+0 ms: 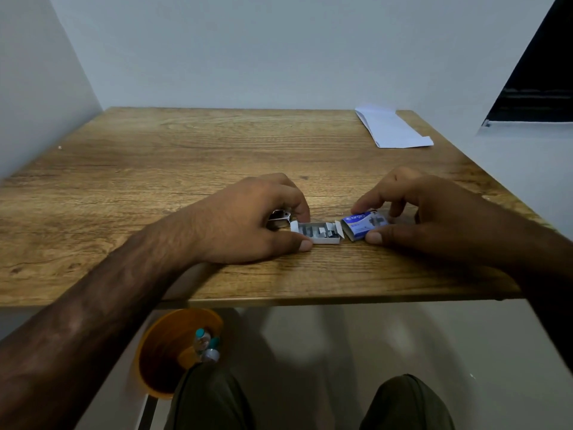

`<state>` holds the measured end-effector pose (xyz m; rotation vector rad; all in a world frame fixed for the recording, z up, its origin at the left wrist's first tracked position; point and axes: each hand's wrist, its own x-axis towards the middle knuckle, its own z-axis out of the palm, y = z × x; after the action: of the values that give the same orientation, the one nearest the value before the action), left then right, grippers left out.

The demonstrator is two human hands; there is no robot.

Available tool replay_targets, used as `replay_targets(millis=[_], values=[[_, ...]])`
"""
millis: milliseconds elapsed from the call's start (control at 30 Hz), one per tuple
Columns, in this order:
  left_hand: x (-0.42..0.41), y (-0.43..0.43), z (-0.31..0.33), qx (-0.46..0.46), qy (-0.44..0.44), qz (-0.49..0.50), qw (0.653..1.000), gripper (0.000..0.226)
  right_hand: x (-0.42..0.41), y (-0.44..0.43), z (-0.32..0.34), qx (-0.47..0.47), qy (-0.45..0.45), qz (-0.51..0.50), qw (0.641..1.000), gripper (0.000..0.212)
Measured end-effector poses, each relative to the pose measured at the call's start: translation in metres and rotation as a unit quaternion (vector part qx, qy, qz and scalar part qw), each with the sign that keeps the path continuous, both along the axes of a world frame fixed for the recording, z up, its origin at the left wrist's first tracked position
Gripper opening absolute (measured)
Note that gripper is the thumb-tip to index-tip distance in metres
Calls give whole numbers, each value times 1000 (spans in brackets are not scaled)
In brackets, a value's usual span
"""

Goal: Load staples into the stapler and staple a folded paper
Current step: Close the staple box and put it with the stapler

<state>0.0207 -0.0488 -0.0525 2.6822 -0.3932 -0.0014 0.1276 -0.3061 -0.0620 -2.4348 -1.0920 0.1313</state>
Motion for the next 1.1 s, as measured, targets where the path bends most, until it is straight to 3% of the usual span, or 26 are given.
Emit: replay_targets(millis=[900,1100], values=[[2,-20,-5,24,-50,36,998,27,-15,16,-3,33,39,9,999,32],[-5,-18,-3,-6,-46,50,998,47,-21,15,-4,40,34,-2,999,35]])
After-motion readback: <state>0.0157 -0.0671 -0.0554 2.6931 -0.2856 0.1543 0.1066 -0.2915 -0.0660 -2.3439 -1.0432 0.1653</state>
